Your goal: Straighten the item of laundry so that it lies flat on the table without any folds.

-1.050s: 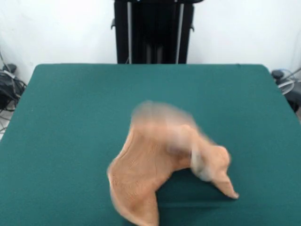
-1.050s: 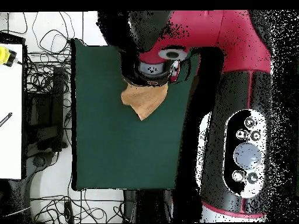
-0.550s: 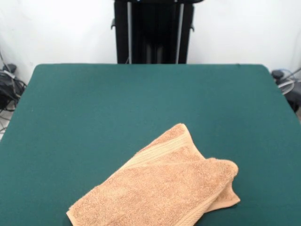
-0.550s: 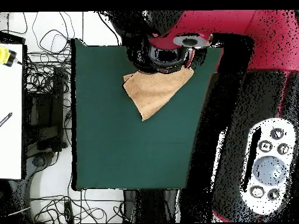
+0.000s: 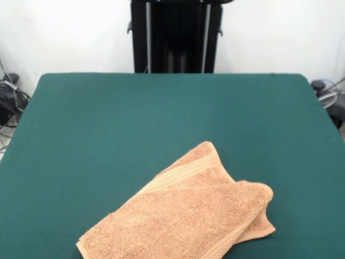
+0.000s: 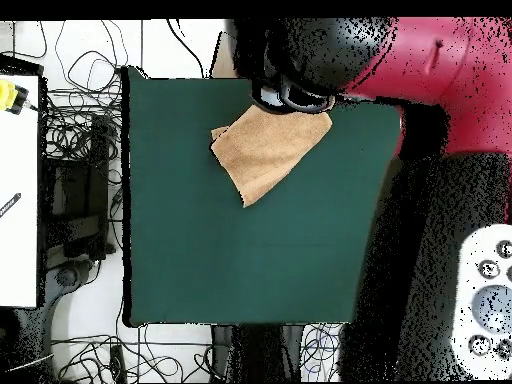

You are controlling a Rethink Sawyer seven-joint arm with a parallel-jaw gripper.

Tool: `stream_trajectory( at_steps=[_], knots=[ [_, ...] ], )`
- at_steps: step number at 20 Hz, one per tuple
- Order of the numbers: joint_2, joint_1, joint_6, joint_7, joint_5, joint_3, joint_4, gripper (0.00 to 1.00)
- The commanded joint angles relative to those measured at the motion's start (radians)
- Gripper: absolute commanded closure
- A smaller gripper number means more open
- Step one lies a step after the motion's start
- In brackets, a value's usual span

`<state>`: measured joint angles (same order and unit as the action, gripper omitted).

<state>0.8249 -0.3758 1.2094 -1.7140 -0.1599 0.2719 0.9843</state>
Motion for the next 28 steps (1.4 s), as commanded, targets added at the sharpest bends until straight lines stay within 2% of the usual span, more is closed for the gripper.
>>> stream_trajectory(
  at_steps=[1,7,12,16,17,22,25,28],
  knots=[
    [-0.039,-0.052,-0.265,0.069,-0.005,0.044,0.378,1.0],
    [-0.041,-0.069,-0.517,0.062,-0.104,0.023,0.493,1.0],
    [-0.094,-0.087,-0.547,0.105,-0.151,0.034,0.48,1.0],
    [-0.164,-0.145,-0.698,0.133,-0.194,0.087,0.517,1.0],
    [-0.184,-0.154,-0.702,0.137,-0.201,0.09,0.517,1.0],
    [-0.308,-0.258,-1.023,0.085,-0.309,0.178,0.587,1.0],
    [-0.327,-0.291,-1.036,0.069,-0.324,0.222,0.596,1.0],
    [-0.301,-0.312,-0.971,0.087,-0.307,0.276,0.603,1.0]
  ],
)
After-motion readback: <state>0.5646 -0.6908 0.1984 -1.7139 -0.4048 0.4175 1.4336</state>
